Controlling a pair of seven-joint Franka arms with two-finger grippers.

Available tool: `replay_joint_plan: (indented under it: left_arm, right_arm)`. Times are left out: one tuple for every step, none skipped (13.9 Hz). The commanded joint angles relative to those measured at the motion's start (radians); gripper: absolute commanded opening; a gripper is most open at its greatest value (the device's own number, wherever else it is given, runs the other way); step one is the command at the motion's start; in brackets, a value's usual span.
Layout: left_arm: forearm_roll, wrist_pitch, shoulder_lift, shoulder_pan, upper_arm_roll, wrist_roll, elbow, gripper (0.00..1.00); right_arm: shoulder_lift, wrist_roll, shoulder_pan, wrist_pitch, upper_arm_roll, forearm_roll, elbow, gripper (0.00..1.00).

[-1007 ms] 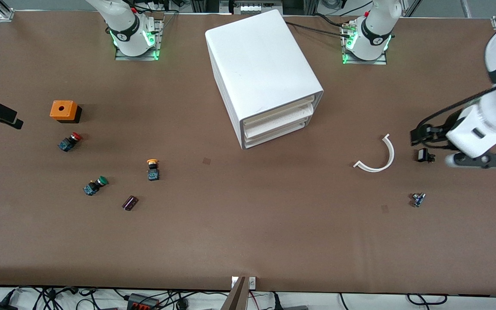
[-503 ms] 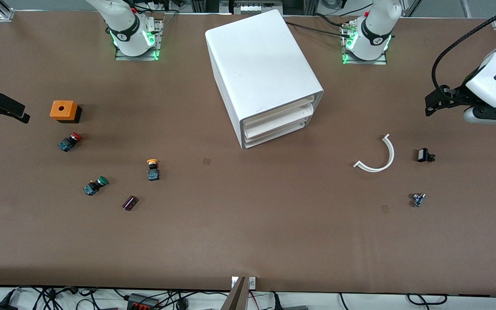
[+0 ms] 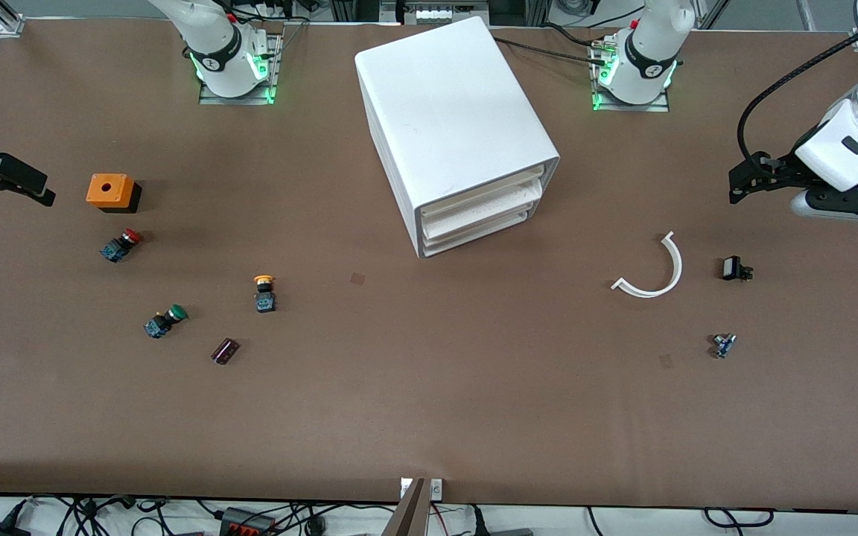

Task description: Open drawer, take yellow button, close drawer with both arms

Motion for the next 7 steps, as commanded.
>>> replay_joint_plan:
  left_arm:
    - [-0.011,0.003,-0.011,-0.006,0.011,0.026,-0.008,1.00]
    - [-0.010,0.002,-0.009,-0.006,0.009,0.026,-0.006,1.00]
    - [-0.010,0.003,-0.009,-0.008,0.009,0.026,-0.006,1.00]
    - [-0.010,0.003,-0.009,-0.008,0.008,0.026,-0.006,1.00]
    - [-0.010,0.003,-0.009,-0.008,0.008,0.026,-0.006,1.00]
    - [-0.010,0.002,-0.009,-0.008,0.008,0.025,-0.006,1.00]
    - [-0.010,0.002,-0.009,-0.008,0.006,0.025,-0.006,1.00]
  right_arm:
    - [-0.016,-0.014,-0.008,0.009,0.010,-0.001,-0.018,1.00]
    - [-0.016,-0.016,-0.006,0.009,0.010,-0.001,-0.018,1.00]
    - [-0.016,-0.016,-0.006,0.009,0.010,-0.001,-0.018,1.00]
    - [-0.016,-0.017,-0.008,0.007,0.010,-0.001,-0.018,1.00]
    - [-0.016,-0.019,-0.006,0.007,0.010,-0.001,-0.020,1.00]
    - [-0.014,-0.017,-0.005,0.009,0.012,-0.001,-0.020,1.00]
    - [-0.014,-0.014,0.001,0.009,0.010,-0.001,-0.020,1.00]
